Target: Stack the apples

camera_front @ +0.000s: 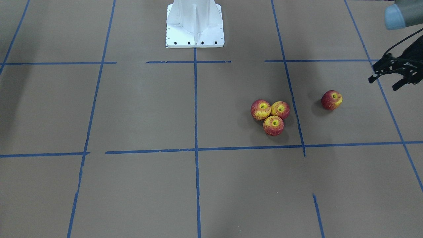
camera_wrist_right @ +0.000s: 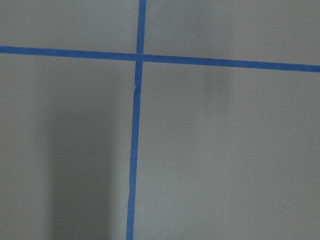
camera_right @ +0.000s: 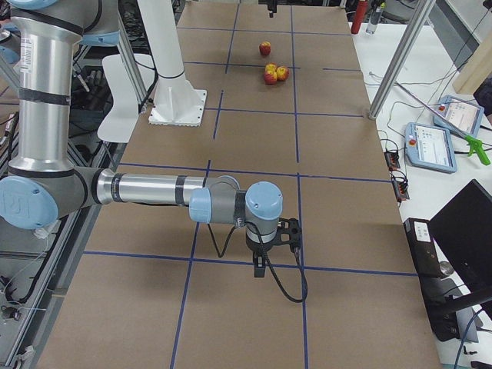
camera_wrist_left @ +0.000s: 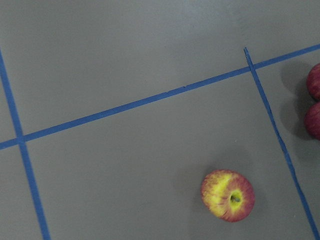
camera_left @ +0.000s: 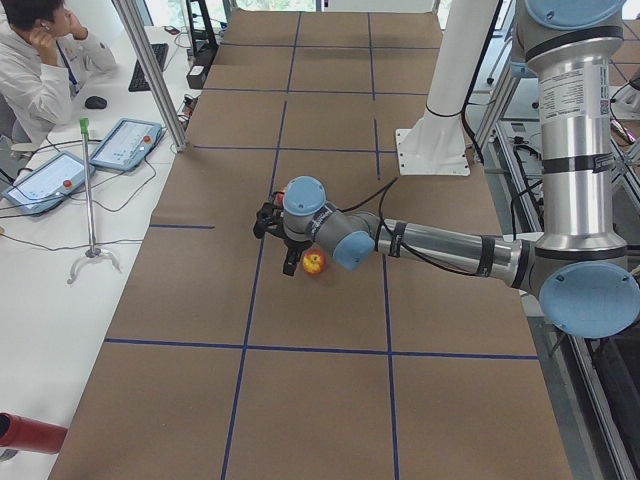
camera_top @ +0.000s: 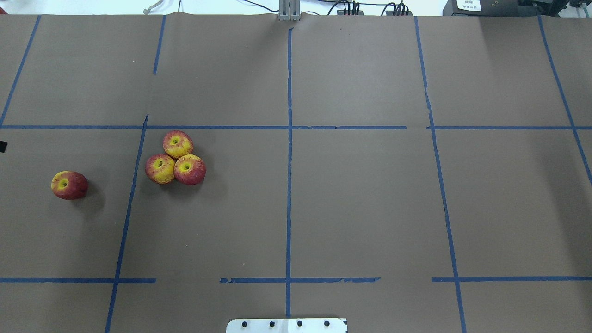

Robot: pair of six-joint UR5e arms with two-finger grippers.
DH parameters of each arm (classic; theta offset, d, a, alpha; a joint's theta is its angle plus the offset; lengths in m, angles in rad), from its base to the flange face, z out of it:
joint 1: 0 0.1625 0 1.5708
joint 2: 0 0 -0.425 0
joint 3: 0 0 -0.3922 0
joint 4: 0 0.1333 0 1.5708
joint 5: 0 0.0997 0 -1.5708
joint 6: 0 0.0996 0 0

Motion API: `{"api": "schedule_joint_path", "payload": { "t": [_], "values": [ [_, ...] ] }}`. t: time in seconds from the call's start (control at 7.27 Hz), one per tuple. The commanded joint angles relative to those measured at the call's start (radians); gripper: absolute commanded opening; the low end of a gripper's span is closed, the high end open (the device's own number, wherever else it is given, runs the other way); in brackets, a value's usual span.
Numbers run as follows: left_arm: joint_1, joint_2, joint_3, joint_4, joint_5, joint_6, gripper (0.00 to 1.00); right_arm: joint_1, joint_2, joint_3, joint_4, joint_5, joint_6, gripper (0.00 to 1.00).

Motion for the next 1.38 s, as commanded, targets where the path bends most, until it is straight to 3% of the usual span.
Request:
{"api": "schedule_joint_path", "payload": {
  "t": [0.0,0.28,1.24],
  "values": [
    [0.193,-0.043,0.016,-0.045,0.195,-0.239,1.0,0.0,0.0,0.0,0.0,0.0,0.0,1.0],
    [0.247,-0.041,0.028,-0.038,0.273,-0.275,1.0,0.0,0.0,0.0,0.0,0.0,0.0,1.0],
    [0.346,-0.061,0.114,-0.041,0.297,-0.33,1.0,0.0,0.0,0.0,0.0,0.0,0.0,1.0]
  ]
}}
